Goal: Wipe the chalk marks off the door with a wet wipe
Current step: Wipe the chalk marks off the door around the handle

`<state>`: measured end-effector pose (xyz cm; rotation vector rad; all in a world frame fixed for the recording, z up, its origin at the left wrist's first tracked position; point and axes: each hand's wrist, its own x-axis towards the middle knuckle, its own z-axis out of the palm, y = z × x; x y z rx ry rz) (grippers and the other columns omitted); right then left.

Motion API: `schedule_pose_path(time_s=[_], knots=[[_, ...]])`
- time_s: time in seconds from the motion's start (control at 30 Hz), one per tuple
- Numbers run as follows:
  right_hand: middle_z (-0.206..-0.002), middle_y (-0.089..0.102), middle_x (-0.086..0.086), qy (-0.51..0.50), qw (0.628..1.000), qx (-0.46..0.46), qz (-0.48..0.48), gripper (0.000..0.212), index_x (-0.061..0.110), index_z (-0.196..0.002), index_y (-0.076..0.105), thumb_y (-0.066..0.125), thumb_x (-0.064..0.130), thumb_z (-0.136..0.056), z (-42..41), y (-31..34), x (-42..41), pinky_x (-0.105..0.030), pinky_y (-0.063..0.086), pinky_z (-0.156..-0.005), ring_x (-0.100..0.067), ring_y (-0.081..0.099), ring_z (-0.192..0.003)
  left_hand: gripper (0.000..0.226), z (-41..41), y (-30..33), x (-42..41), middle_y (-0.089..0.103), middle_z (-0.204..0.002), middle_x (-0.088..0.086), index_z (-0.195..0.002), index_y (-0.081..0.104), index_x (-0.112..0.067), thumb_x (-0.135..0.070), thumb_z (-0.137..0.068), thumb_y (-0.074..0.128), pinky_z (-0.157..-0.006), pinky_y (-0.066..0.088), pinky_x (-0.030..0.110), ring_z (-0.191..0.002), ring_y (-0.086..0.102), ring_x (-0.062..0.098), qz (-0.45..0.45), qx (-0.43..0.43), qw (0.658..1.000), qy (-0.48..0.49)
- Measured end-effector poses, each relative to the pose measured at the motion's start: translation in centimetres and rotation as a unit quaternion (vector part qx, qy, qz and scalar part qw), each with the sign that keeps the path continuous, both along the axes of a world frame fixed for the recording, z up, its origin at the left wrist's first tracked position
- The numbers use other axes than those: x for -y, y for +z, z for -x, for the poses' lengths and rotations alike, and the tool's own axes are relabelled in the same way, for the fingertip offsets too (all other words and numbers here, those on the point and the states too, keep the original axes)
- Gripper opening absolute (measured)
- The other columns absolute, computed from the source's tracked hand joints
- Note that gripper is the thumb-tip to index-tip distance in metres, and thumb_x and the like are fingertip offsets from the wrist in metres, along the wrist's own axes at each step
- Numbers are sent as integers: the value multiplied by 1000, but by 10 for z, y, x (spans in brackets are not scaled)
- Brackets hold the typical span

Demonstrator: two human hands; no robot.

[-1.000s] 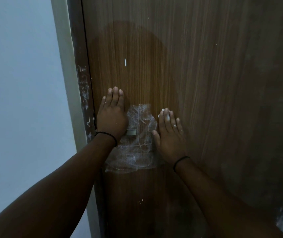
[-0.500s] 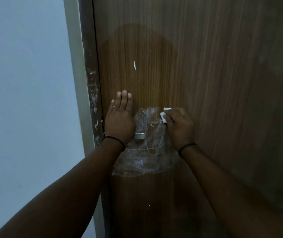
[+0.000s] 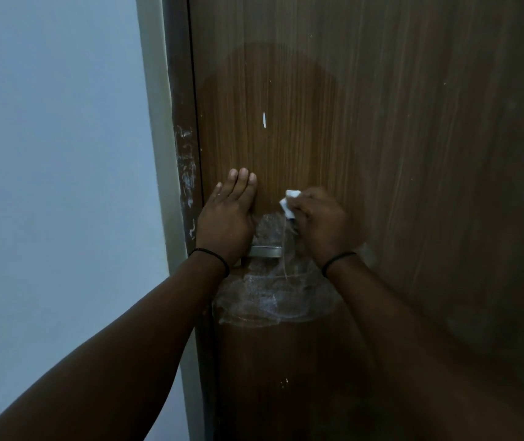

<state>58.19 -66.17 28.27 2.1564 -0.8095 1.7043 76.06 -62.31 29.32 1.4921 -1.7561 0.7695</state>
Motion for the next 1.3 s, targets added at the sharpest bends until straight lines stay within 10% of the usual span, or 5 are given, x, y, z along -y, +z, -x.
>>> schedule_pose_path(time_s=[0.2, 0.37, 0.63, 1.1, 1.3], knots=[[-97, 71, -8, -6, 995, 58, -86, 9, 7, -87, 78, 70, 5, -89, 33, -34, -10, -6, 44, -85, -14, 67, -92, 56, 3, -2, -2, 23, -160, 8, -153, 25, -11, -7, -99, 40, -123, 12, 37, -151, 12, 23, 9, -21, 1000, -13], [-95, 73, -10, 23, 994, 74, -83, 8, 4, -83, 78, 72, 8, -87, 3, -13, -6, -18, 48, -84, -19, 68, -91, 58, -1, 1, -5, 25, -160, 9, -153, 25, -11, -8, -97, 41, -121, 13, 37, -150, 16, 23, 0, -18, 999, -34], [-94, 69, -10, 17, 989, -139, -46, 10, 7, -88, 77, 68, 11, -91, -36, 4, 3, -40, 54, -81, -23, 65, -90, 57, -12, 2, 0, 24, -160, 6, -153, 26, -14, -19, -96, 35, -120, 15, 36, -150, 16, 21, -17, 4, 999, -33], [-87, 73, -10, 21, 986, 94, -134, 11, 4, -78, 78, 71, -2, -84, 43, -27, -4, -15, 49, -81, -14, 68, -85, 60, -2, -1, -5, 26, -160, 8, -153, 26, -11, -9, -95, 42, -120, 16, 38, -150, 17, 24, -8, -12, 1000, -17], [-95, 72, -14, 42, 991, -49, -117, 13, 4, -86, 77, 66, 8, -91, -6, -8, 4, -43, 52, -90, -29, 66, -95, 59, -7, -8, -11, 26, -159, 8, -153, 27, -11, -13, -96, 43, -120, 15, 38, -149, 18, 24, -32, -2, 999, -18]])
